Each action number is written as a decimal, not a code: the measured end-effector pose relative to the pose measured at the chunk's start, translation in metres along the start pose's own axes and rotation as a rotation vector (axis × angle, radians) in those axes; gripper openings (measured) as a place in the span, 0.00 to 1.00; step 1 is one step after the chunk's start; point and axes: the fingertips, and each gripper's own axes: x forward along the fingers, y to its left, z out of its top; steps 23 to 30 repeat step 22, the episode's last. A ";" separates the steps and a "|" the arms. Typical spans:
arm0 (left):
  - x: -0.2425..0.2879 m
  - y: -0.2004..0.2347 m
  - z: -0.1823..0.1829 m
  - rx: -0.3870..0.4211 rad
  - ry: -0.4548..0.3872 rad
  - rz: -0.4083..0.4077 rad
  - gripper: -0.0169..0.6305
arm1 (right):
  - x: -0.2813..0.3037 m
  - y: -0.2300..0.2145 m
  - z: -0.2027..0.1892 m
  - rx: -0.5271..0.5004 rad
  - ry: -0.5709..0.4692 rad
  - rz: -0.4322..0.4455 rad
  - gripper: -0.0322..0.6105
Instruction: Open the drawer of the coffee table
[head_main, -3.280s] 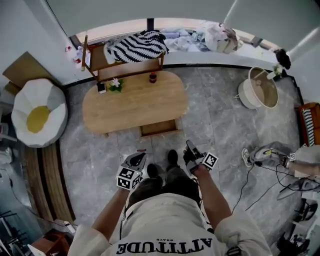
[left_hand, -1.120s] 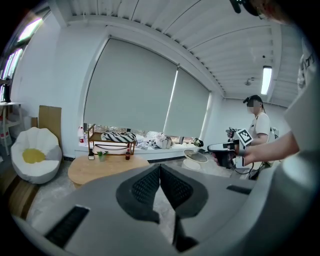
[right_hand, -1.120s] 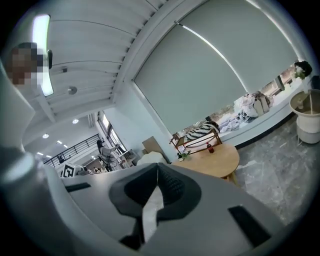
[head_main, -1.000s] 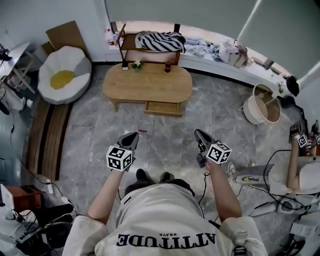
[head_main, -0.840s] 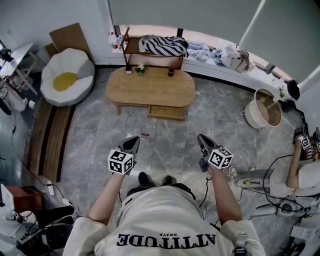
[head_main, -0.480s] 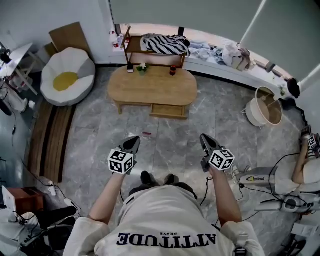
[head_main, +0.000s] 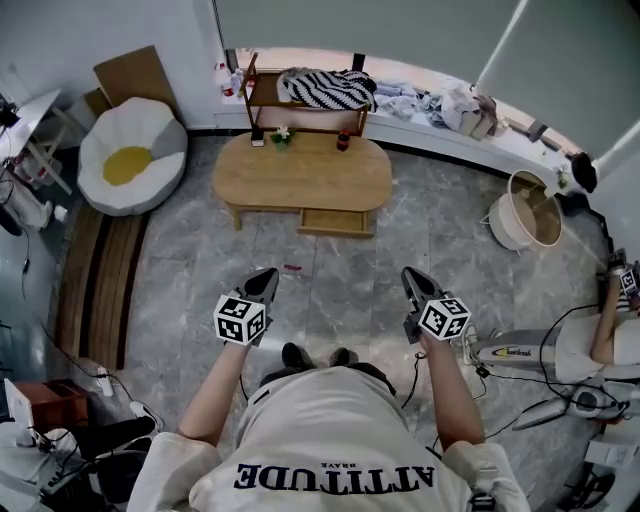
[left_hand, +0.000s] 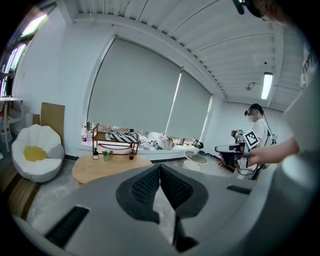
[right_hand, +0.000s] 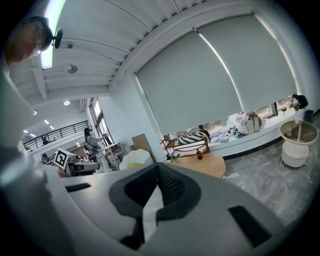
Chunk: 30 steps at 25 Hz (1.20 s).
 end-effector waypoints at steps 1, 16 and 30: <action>0.001 0.000 0.001 0.002 -0.004 -0.001 0.06 | 0.000 -0.001 0.001 0.003 -0.003 -0.002 0.08; 0.008 -0.012 0.009 0.014 -0.011 -0.019 0.06 | -0.014 -0.004 0.013 -0.014 -0.012 0.001 0.08; 0.004 -0.008 0.011 0.015 -0.007 -0.013 0.06 | -0.012 0.000 0.014 -0.015 -0.010 0.004 0.08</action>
